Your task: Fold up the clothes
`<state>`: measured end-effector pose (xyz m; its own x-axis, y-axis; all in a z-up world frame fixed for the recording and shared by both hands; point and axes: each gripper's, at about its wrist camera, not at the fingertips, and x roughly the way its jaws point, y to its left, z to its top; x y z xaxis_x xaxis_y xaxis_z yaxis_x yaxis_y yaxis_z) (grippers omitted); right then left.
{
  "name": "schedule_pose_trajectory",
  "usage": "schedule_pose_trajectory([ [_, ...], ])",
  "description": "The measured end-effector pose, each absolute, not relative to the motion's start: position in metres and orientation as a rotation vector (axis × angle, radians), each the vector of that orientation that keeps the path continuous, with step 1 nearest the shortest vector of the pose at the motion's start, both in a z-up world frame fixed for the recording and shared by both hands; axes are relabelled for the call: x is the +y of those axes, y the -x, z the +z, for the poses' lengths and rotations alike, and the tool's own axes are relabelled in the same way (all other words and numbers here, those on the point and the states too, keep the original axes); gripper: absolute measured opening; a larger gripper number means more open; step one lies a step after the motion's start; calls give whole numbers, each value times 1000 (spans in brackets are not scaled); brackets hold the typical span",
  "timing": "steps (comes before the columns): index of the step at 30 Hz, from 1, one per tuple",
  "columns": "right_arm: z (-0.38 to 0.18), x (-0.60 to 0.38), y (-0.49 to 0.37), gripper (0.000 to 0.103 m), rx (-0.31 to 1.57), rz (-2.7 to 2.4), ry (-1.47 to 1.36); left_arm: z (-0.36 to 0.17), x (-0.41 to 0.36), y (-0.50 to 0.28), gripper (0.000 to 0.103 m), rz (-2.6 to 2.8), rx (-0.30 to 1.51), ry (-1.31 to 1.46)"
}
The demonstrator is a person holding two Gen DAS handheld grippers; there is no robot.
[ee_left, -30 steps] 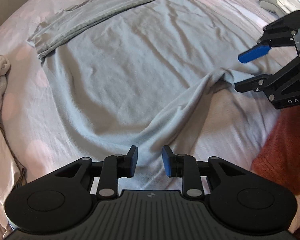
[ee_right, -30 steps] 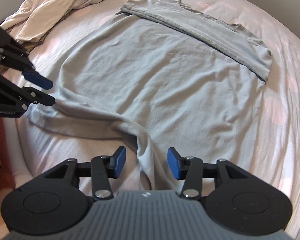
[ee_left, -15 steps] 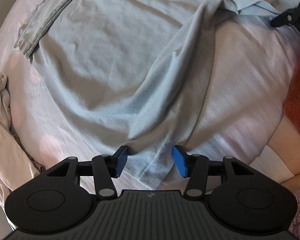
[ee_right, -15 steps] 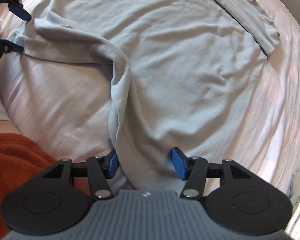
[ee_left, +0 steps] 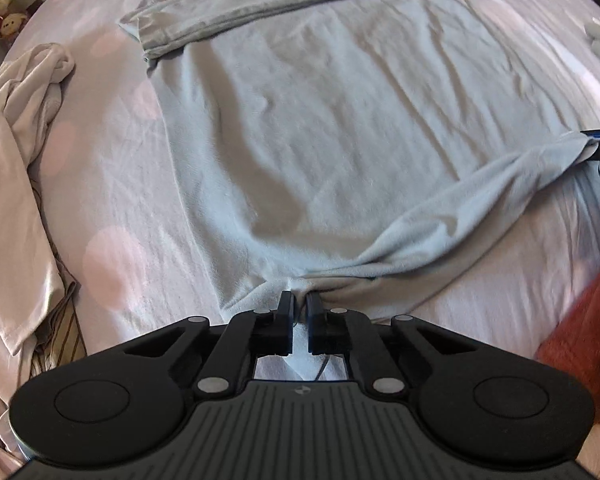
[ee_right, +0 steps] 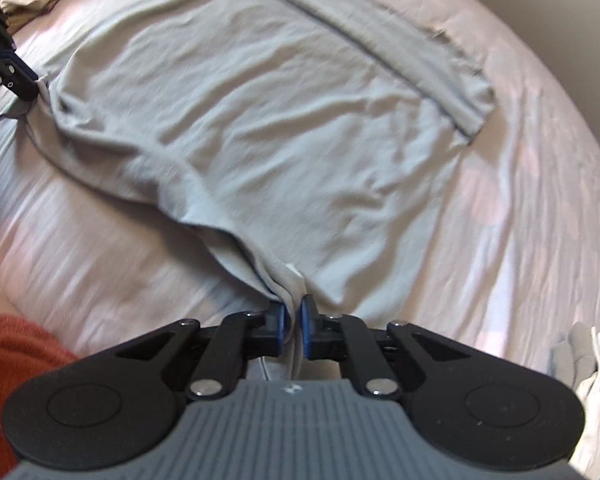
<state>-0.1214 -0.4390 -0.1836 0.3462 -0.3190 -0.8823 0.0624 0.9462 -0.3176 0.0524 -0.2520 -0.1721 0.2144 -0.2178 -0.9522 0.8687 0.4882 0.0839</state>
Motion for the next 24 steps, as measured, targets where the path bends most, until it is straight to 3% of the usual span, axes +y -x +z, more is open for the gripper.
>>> schedule_pose_trajectory([
  [6,-171,-451,105,9,1075,-329,270,-153,-257,-73,4,-837,982,-647],
  [14,-202,-456,90,12,1134,-328,265,-173,-270,-79,4,-789,964,-714],
  [19,-204,-464,91,21,1139,-341,203,-173,-258,-94,18,-737,1026,-621],
  [20,-202,-467,93,29,1137,-346,183,-171,-254,-97,19,-734,1032,-592],
  [21,-199,-470,95,44,1129,-356,162,-168,-250,-100,20,-729,1031,-561],
  [24,-183,-482,106,69,1067,-344,36,-152,-237,-103,21,-716,1000,-474],
])
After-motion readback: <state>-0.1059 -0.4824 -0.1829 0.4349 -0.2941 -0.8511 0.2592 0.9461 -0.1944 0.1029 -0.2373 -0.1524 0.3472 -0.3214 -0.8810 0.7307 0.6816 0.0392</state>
